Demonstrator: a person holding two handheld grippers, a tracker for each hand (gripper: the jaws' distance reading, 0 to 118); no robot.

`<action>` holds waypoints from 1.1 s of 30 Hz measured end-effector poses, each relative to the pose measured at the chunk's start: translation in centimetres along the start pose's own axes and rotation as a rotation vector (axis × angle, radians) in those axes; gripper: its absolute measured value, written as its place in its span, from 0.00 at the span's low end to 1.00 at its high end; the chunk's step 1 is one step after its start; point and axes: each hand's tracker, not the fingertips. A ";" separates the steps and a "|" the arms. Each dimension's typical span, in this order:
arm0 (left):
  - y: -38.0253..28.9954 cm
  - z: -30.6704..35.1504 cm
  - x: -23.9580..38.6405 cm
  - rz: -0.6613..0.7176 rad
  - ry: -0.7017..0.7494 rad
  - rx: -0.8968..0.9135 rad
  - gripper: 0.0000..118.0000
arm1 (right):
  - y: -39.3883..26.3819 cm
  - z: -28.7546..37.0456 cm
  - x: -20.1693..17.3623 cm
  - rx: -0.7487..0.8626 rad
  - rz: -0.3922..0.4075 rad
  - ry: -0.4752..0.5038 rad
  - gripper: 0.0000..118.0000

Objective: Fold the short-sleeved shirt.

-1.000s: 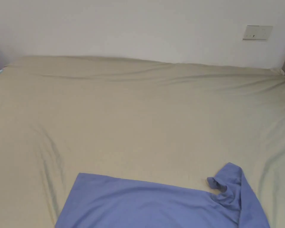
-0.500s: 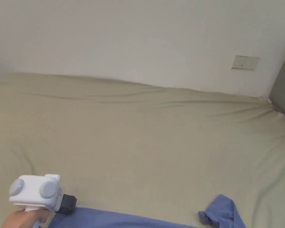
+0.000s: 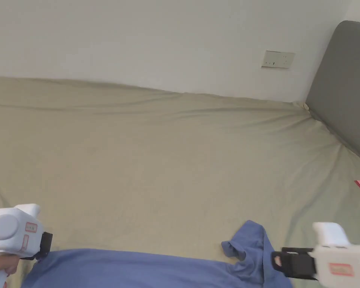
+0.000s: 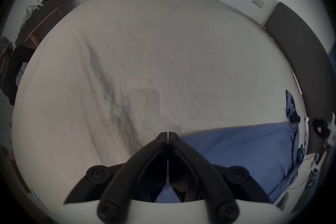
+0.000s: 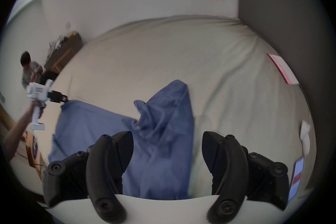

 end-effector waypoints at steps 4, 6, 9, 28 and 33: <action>-0.2 0.0 0.6 -0.020 -0.009 0.003 0.00 | 1.2 -7.8 -1.1 -0.169 0.098 -0.076 0.71; -0.3 0.3 0.6 -0.035 -0.009 0.008 0.00 | 0.4 -10.3 -1.4 -0.271 0.146 -0.115 0.71; -0.2 1.2 0.0 -0.030 -0.045 0.014 0.00 | -1.1 -10.5 -0.7 -0.219 0.148 -0.090 0.70; -4.2 13.0 -1.2 -0.105 -0.251 0.167 0.00 | -2.8 5.7 0.8 0.070 -0.004 0.278 0.05; -8.3 18.5 -2.9 -0.169 -0.327 0.143 0.00 | -6.4 12.1 0.3 0.087 0.014 0.276 0.05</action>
